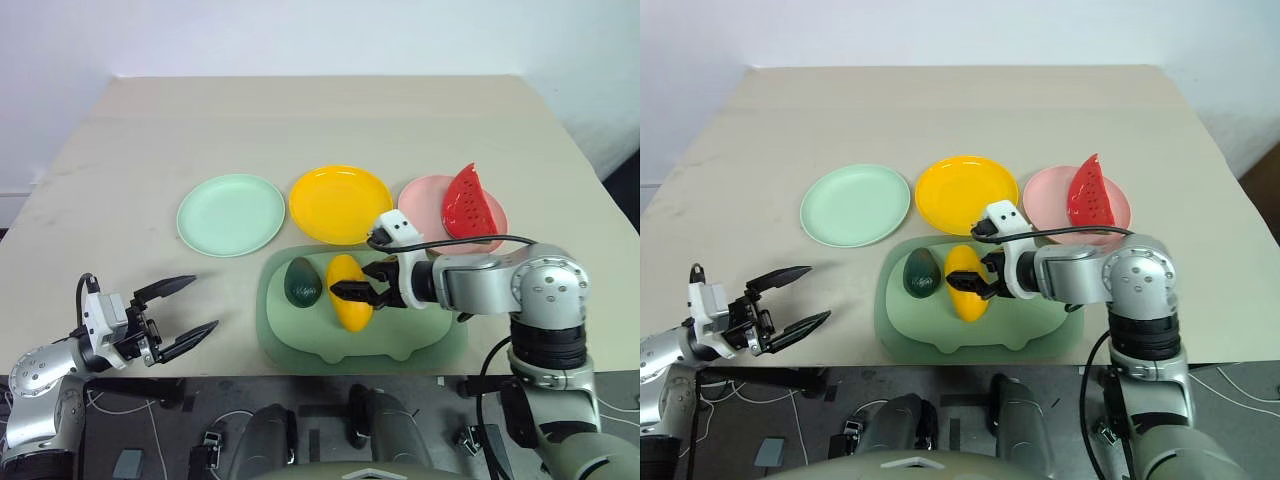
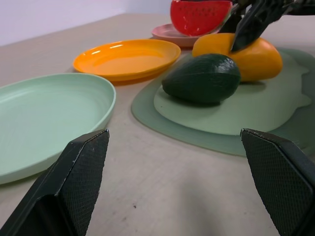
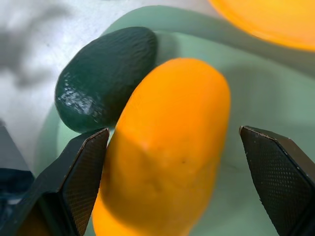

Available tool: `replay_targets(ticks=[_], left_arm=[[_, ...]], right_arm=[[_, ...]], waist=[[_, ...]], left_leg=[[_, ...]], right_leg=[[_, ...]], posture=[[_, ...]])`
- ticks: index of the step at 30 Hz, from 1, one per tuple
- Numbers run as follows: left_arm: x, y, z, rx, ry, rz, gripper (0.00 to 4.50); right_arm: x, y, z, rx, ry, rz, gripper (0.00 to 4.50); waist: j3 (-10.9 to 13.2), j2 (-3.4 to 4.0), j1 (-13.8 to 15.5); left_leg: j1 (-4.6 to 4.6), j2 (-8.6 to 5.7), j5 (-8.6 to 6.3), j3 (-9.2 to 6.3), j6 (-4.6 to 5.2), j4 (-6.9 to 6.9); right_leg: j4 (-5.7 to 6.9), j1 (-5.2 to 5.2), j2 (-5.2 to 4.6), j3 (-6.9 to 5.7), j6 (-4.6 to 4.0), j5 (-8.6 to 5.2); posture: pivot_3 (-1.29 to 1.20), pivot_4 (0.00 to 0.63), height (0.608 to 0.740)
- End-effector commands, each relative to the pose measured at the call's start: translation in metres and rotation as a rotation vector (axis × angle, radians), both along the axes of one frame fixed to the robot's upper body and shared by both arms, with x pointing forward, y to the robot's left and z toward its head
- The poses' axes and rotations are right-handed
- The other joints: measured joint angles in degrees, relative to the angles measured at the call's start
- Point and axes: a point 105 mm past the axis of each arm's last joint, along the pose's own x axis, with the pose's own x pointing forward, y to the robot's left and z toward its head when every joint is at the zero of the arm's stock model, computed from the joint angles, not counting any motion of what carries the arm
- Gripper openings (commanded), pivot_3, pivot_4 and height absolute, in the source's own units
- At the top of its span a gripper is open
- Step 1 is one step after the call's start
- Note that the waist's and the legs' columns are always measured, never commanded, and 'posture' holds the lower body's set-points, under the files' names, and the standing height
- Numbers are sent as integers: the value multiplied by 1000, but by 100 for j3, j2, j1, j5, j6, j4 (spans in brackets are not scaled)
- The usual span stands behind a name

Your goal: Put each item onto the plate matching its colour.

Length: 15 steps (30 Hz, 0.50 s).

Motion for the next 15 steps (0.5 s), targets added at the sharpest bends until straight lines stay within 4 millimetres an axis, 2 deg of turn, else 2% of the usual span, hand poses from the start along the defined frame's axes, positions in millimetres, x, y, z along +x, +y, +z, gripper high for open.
replay_targets(ticks=[1,5,10,13,15], left_arm=[[-1,-9,9,-33,-38,-42,4500],[0,-17,16,-84,-53,-69,4500],[0,-24,15,-70,-43,-116,4500],[2,-25,15,-71,-43,-122,4500],[2,-25,14,-71,-42,-124,4500]], right_arm=[[0,2,0,-19,1,-7,4453],[2,2,-3,-45,11,-15,4453],[2,-1,-8,-82,23,-19,4453],[3,-2,-9,-97,25,-22,3891],[5,-4,-7,-94,24,-23,3267]], waist=[[0,0,-2],[-1,0,0],[-1,0,-3],[-2,0,0],[-2,-1,4]], left_leg=[[0,0,0,0,0,0],[0,0,0,-1,1,0],[0,-1,0,-1,1,0],[0,-1,0,-2,1,0],[1,-1,0,-2,1,1]], right_leg=[[0,0,0,0,0,0],[0,0,0,0,0,0],[0,1,1,0,0,0],[0,2,0,0,1,0],[0,3,0,0,1,0]], posture=[[0,150,733],[0,150,733],[0,150,733],[0,150,733],[0,150,733]])
